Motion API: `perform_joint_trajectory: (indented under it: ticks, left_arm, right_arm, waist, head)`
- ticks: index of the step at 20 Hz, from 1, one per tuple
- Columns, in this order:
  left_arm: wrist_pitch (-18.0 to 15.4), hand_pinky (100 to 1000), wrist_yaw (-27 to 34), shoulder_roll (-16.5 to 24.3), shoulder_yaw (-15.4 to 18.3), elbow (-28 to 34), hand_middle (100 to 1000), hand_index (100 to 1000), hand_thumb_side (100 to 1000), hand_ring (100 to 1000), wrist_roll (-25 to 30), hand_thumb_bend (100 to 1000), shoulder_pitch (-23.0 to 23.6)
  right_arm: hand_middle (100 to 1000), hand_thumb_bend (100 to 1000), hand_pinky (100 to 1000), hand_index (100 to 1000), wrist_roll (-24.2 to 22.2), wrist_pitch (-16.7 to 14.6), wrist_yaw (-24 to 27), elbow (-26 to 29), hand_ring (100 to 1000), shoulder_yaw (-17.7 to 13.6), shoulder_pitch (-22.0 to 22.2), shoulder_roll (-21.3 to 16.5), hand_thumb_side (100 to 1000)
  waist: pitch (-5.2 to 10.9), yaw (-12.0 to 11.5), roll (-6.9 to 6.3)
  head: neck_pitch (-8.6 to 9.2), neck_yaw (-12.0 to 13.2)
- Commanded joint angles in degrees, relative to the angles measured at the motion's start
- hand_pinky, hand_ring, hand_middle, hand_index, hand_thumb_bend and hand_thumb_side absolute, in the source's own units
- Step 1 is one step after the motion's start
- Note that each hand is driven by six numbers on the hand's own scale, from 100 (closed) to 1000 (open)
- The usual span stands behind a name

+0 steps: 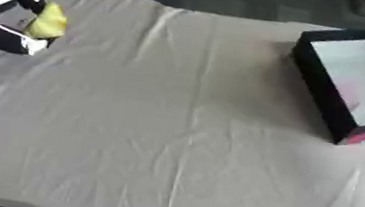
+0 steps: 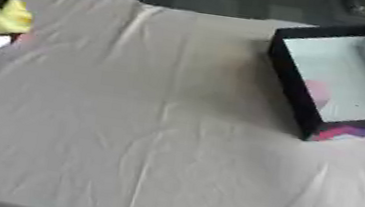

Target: Pick up the objects with one hand, pass them to the other hand, and then place them into the box on the other side of the table.

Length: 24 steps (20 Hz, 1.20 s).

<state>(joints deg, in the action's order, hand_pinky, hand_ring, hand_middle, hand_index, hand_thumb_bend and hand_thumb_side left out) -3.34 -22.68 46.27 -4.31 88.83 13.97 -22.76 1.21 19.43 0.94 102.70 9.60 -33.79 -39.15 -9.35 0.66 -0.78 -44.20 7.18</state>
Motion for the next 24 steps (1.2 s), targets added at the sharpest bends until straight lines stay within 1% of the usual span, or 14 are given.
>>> perform_joint_trajectory:
  ticks: [1,4,9,13,16,19,24]
  left_arm:
    - [0.23,702,1.33,-1.52,-0.31,1.08,543,445,100,618,-1.78,138,-2.19]
    - [-0.09,701,0.91,-4.73,-1.2,1.05,538,445,100,614,-2.87,111,-4.1]
    - [-0.54,701,-0.38,-9.13,-1.98,0.31,532,444,100,609,-5.13,100,-6.14]
    - [-1.12,702,-2.1,-12.46,-2.13,-0.46,532,446,100,609,-7.64,100,-6.99]
    - [-2.26,706,-3.18,-14.33,-2.7,-1.11,529,446,100,608,-9.72,100,-7.41]
    - [-2.93,706,-2.82,-16.63,-2.94,-2.11,523,446,100,602,-11.11,100,-7.7]
    - [-3.08,705,-1.84,-20.23,-3.0,-2.97,519,445,100,598,-12.49,100,-7.66]
  right_arm:
    - [883,100,1000,959,-2.7,0.24,0.49,5.33,909,1.21,-2.74,-1.18,651]
    - [878,100,996,954,-6.51,1.25,-0.25,8.6,907,3.14,-5.29,-0.29,628]
    - [876,100,994,951,-11.15,2.67,-2.09,10.36,905,5.22,-7.95,1.99,622]
    - [872,100,991,947,-14.08,3.21,-3.9,10.77,903,7.02,-9.25,3.28,620]
    - [871,100,989,946,-16.38,3.44,-5.65,10.77,903,8.38,-10.37,4.38,619]
    - [869,100,988,945,-18.5,3.67,-7.25,10.34,902,9.86,-11.43,5.5,628]
    - [871,100,988,947,-20.94,3.81,-9.4,8.81,903,11.71,-12.3,7.35,649]
  waist:
    - [1.96,0.06,0.08]
    - [2.11,0.11,0.19]
    - [2.26,0.08,0.33]
    - [2.29,0.04,0.41]
    - [2.34,0.16,0.48]
    - [2.38,0.21,0.57]
    - [2.4,0.13,0.79]
  head:
    - [0.08,-0.28]
    - [0.08,-0.43]
    - [0.08,-0.56]
    - [0.08,-0.87]
    - [0.08,-1.04]
    - [0.08,-1.38]
    - [0.08,-2.52]
